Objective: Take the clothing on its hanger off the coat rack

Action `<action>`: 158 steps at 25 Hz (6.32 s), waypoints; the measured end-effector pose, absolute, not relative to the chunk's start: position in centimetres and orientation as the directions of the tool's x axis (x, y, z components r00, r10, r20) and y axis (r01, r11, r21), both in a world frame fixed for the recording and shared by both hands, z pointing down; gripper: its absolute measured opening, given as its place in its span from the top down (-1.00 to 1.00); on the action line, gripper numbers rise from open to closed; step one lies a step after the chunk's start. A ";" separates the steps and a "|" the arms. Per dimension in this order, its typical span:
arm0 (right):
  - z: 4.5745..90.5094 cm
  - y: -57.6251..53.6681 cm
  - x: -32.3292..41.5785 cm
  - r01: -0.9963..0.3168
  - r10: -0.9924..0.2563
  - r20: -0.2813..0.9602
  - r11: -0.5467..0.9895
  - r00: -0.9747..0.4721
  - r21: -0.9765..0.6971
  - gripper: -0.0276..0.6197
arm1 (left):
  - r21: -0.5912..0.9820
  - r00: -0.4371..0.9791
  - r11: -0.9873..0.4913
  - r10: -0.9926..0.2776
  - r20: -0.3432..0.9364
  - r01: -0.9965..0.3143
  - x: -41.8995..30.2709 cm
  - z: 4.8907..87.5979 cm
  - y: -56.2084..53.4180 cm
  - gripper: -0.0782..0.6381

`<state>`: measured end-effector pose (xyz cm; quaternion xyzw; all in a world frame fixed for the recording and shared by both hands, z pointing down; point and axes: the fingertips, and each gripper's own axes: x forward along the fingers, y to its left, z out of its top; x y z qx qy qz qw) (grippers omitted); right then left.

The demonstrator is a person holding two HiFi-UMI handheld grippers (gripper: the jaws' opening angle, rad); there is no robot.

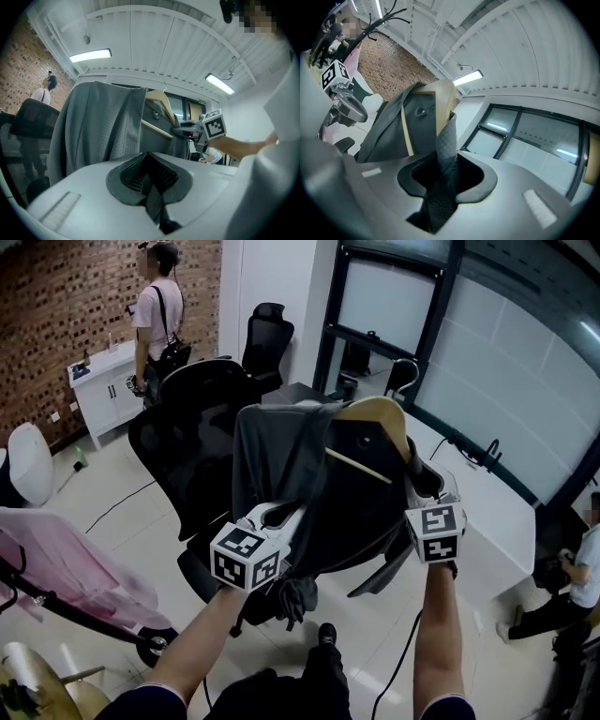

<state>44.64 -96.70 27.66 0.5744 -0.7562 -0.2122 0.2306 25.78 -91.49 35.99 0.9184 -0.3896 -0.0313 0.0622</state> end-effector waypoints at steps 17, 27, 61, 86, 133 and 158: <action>28.9 -117.0 31.4 -0.608 -0.774 0.133 0.580 -0.619 0.542 0.58 | 0.152 0.312 -0.307 -0.950 0.007 -0.940 16.8 36.3 -103.6 0.75; 29.0 -120.9 22.6 -0.458 -0.613 0.137 0.703 -0.778 0.544 0.58 | 0.156 0.076 -0.071 -0.997 0.027 -0.985 11.2 36.2 -104.3 0.75; 57.5 -113.2 16.9 -0.109 -0.343 0.555 0.905 -0.758 0.411 0.61 | 0.378 -0.081 0.204 -0.945 0.316 -0.903 11.0 56.4 -95.1 0.75; 79.1 -112.4 15.7 -0.110 -0.203 0.790 0.979 -0.579 0.171 0.36 | 0.444 -0.077 0.270 -0.911 0.405 -0.854 11.9 64.6 -95.4 0.75; 35.8 -99.6 18.6 -0.179 -0.178 0.046 0.983 -0.983 -0.026 0.91 | 0.190 0.067 -0.055 -0.996 0.054 -0.980 14.9 38.1 -94.9 0.75; 35.3 -99.5 19.0 -0.177 -0.175 0.035 0.983 -0.984 -0.040 0.91 | 0.186 0.088 -0.078 -0.995 0.047 -0.980 15.8 37.7 -95.0 0.75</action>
